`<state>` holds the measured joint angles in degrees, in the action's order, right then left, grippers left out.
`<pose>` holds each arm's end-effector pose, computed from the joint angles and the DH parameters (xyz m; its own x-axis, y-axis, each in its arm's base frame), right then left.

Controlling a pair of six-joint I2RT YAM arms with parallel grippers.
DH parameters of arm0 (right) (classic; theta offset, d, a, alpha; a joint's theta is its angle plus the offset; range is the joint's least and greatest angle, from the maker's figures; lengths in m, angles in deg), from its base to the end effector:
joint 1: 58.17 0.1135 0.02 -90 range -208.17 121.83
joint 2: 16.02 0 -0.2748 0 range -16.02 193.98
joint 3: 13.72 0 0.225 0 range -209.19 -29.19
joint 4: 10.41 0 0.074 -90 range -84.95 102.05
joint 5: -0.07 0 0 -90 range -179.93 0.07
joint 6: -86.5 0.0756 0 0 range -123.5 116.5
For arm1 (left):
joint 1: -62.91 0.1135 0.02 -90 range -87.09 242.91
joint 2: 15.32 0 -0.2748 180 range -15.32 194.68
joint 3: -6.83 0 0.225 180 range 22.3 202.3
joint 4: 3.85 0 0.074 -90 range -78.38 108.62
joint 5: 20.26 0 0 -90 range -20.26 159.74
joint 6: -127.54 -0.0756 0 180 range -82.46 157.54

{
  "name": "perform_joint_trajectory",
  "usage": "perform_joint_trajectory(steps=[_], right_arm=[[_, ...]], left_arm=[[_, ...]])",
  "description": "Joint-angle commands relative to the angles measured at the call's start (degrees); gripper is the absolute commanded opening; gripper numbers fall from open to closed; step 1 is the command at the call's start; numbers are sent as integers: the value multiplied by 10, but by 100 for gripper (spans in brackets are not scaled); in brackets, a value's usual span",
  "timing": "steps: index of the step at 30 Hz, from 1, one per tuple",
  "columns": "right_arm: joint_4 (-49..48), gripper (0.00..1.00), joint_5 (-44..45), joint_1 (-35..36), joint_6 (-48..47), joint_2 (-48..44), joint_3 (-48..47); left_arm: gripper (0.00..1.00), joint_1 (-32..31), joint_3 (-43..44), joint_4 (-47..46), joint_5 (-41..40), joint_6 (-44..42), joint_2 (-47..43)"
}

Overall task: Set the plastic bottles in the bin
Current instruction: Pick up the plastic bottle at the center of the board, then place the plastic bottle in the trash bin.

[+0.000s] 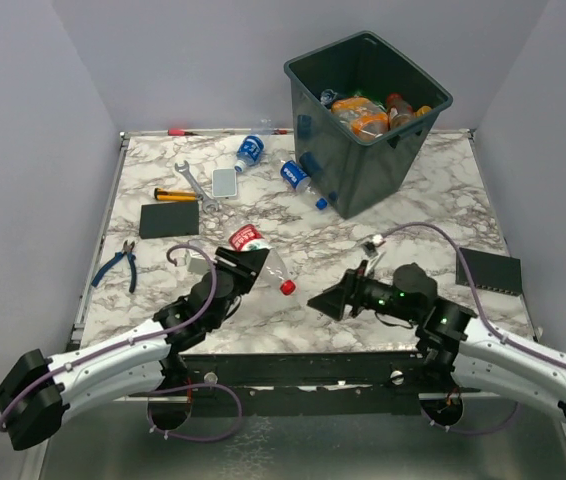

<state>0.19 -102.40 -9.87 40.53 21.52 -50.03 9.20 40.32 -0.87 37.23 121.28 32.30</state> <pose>0.1021 0.1391 0.2458 -0.7025 0.2317 -0.6729 -0.5304 0.4599 0.7121 0.1420 -0.1248 0.2210 -0.3925 -0.8818 -0.2614 -0.1321 0.3353 -0.9328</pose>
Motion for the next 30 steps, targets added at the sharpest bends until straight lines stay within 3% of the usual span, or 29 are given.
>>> perform_joint_trajectory(steps=[1, 12, 23, 30], right_arm=[[-47, 78, 170, 105, -48, 105, -73], [-150, 79, 174, 127, -44, 268, -143], [-181, 78, 116, 128, -52, 335, -188], [-174, 70, 67, 127, -27, 368, -189]], left_arm=[[34, -3, 11, 56, -77, -21, -63], [34, -3, 25, 109, -88, -41, -121], [34, -3, 33, 108, -62, -39, -115], [34, -3, 28, 110, -66, -45, -141]])
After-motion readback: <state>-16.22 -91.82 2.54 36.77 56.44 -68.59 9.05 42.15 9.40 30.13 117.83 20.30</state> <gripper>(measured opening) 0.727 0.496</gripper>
